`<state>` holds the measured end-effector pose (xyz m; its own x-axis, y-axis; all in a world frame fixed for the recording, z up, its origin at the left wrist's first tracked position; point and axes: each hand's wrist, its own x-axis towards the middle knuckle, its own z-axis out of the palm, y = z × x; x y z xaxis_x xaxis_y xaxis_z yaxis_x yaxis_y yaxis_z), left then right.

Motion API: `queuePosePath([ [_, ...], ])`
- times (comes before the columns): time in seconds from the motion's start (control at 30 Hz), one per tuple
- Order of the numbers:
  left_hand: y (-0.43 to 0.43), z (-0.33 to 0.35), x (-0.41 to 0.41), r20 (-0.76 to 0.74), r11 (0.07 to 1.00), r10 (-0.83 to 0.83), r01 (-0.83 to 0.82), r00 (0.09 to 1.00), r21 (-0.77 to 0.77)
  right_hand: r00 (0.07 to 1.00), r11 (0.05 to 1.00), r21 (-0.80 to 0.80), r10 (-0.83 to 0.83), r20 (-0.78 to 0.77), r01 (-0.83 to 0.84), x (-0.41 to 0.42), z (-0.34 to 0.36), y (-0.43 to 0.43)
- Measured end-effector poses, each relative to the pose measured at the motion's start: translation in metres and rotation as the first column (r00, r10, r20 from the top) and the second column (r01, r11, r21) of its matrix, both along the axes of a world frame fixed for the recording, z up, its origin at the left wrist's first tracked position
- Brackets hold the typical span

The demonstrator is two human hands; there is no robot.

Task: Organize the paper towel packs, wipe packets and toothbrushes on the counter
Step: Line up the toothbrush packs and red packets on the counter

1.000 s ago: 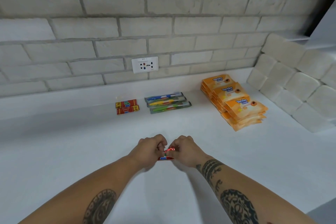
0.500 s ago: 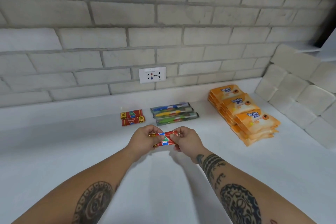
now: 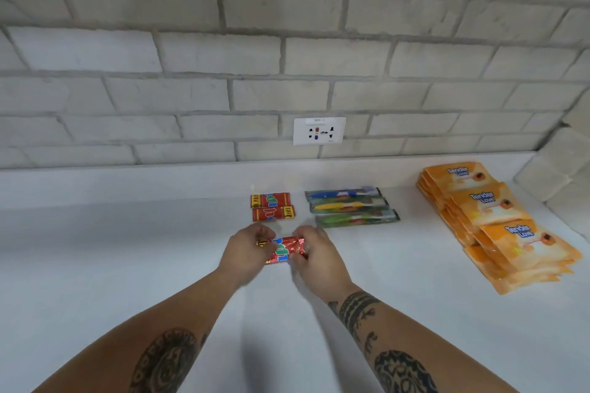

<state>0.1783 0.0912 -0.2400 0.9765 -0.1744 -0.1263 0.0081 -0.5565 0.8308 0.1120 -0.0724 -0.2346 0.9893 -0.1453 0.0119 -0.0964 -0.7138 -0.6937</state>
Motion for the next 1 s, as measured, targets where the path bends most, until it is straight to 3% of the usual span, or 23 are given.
queuePosePath([
  [0.1,0.006,-0.012,0.003,0.076,0.994,-0.036,0.028,0.996,0.11,0.994,0.976,-0.191,0.095,-0.05,-0.103,0.006,-0.014,0.01],
  [0.17,0.009,-0.02,0.006,0.221,0.968,-0.09,0.033,0.971,0.247,0.994,0.964,-0.244,0.104,-0.02,-0.106,0.009,-0.021,0.014],
  [0.23,0.012,-0.029,0.006,0.383,0.913,-0.178,0.007,0.907,0.408,0.995,0.946,-0.309,0.103,0.017,-0.093,0.012,-0.025,0.014],
  [0.37,0.015,-0.041,0.006,0.486,0.826,-0.374,0.046,0.79,0.561,0.992,0.904,-0.415,0.126,0.029,-0.102,0.024,-0.031,0.011],
  [0.57,0.008,-0.034,0.017,0.514,0.702,-0.478,-0.042,0.713,0.711,0.995,0.875,-0.482,0.077,0.056,-0.041,0.033,-0.031,0.011],
  [1.0,0.001,-0.036,0.03,0.48,0.674,-0.49,-0.033,0.728,0.738,0.992,0.855,-0.51,0.124,0.028,-0.092,0.041,-0.029,0.005],
])
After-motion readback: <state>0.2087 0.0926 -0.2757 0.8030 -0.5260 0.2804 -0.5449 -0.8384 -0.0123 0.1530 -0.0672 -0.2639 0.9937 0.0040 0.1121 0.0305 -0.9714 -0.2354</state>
